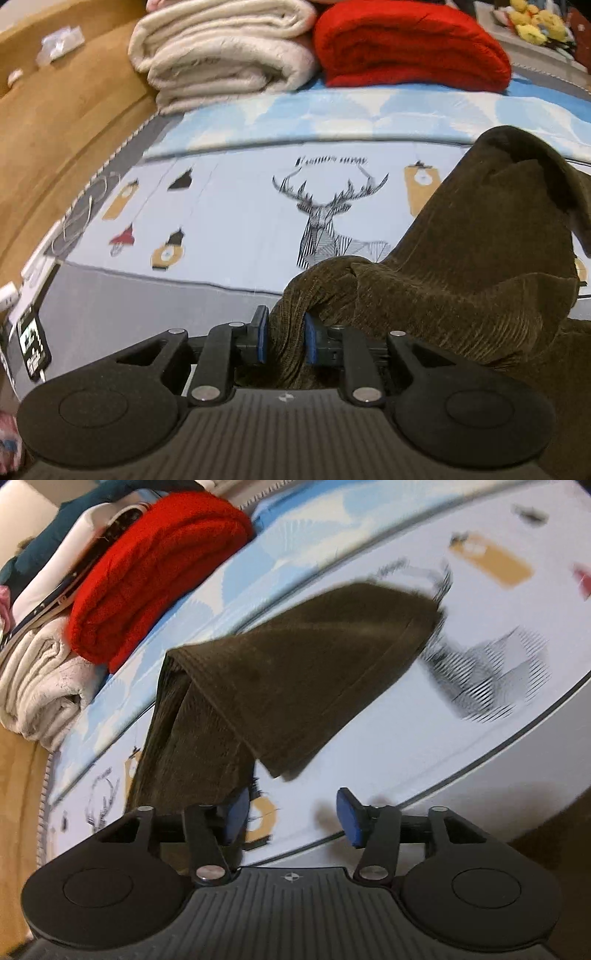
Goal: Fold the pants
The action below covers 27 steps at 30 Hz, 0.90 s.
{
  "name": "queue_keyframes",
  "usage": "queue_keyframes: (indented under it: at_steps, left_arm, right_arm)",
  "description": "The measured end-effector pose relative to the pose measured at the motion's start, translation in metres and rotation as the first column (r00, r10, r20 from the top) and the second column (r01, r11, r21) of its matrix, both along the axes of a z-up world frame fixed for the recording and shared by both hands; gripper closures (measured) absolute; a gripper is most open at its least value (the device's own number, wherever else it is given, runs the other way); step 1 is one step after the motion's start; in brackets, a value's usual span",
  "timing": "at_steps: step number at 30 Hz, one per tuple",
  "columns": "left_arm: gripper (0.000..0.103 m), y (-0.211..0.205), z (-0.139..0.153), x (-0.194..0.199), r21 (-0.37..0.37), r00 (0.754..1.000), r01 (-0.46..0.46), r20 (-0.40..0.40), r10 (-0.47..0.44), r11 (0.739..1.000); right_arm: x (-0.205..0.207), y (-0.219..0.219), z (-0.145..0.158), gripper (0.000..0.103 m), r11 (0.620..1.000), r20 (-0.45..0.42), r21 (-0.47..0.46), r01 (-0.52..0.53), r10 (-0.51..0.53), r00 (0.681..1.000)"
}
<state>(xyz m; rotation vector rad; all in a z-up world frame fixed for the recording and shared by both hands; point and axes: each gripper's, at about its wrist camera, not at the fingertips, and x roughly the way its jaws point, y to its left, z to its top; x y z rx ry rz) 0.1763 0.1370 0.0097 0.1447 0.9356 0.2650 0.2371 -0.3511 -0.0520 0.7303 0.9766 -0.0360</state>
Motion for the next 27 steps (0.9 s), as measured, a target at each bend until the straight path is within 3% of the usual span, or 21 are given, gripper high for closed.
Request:
queue_keyframes:
  at_steps: [5,9,12,14,17,18,20,21,23,25,27]
  left_arm:
    - [0.081,-0.008,-0.003,0.006,0.036,1.000,0.011,-0.023,-0.010,0.999]
    - [0.080,-0.009,-0.004,0.011,0.043,1.000,0.012,-0.025,-0.011,0.999]
    - [0.073,-0.009,-0.005,0.015,0.044,1.000,0.002,-0.022,-0.001,0.999]
    - [0.070,-0.011,-0.006,0.018,0.052,1.000,0.003,-0.024,-0.001,0.999]
    - [0.059,-0.013,-0.008,0.023,0.068,1.000,0.002,-0.024,0.000,0.998]
    - [0.059,-0.014,-0.009,0.024,0.074,1.000,0.000,-0.026,0.002,0.997]
    - [0.058,-0.015,-0.011,0.028,0.080,1.000,-0.002,-0.028,0.005,0.997]
    - [0.058,-0.014,-0.012,0.030,0.081,1.000,-0.003,-0.027,0.005,0.997]
    - [0.059,-0.013,-0.016,0.034,0.080,0.999,0.000,-0.033,0.003,0.997]
    - [0.066,-0.010,-0.021,0.040,0.071,0.999,0.002,-0.042,0.001,0.998]
    - [0.082,-0.006,-0.024,0.045,0.051,0.999,-0.003,-0.045,0.005,0.999]
  right_arm:
    - [0.024,0.001,-0.034,0.042,0.984,-0.043,0.155,0.085,-0.079,0.996]
    - [0.040,0.012,-0.045,0.042,0.984,-0.047,0.151,0.091,-0.085,0.995]
    - [0.050,0.023,-0.043,0.042,0.998,-0.017,0.035,0.056,-0.056,0.998]
    - [0.058,0.037,-0.036,0.045,0.991,0.004,-0.137,-0.003,0.004,1.000]
    - [0.065,0.054,-0.034,0.059,0.933,0.002,-0.343,-0.106,0.113,0.994]
    - [0.066,0.059,-0.034,0.073,0.908,0.001,-0.397,-0.132,0.145,0.989]
    - [0.064,0.063,-0.030,0.086,0.849,0.007,-0.503,-0.163,0.193,0.981]
    - [0.062,0.061,-0.025,0.087,0.825,0.018,-0.542,-0.159,0.201,0.979]
    - [0.056,0.049,-0.011,0.088,0.807,0.052,-0.577,-0.127,0.192,0.980]
    - [0.046,0.027,0.008,0.089,0.804,0.101,-0.589,-0.080,0.172,0.980]
    - [0.034,0.002,0.030,0.089,0.802,0.144,-0.595,-0.048,0.165,0.976]
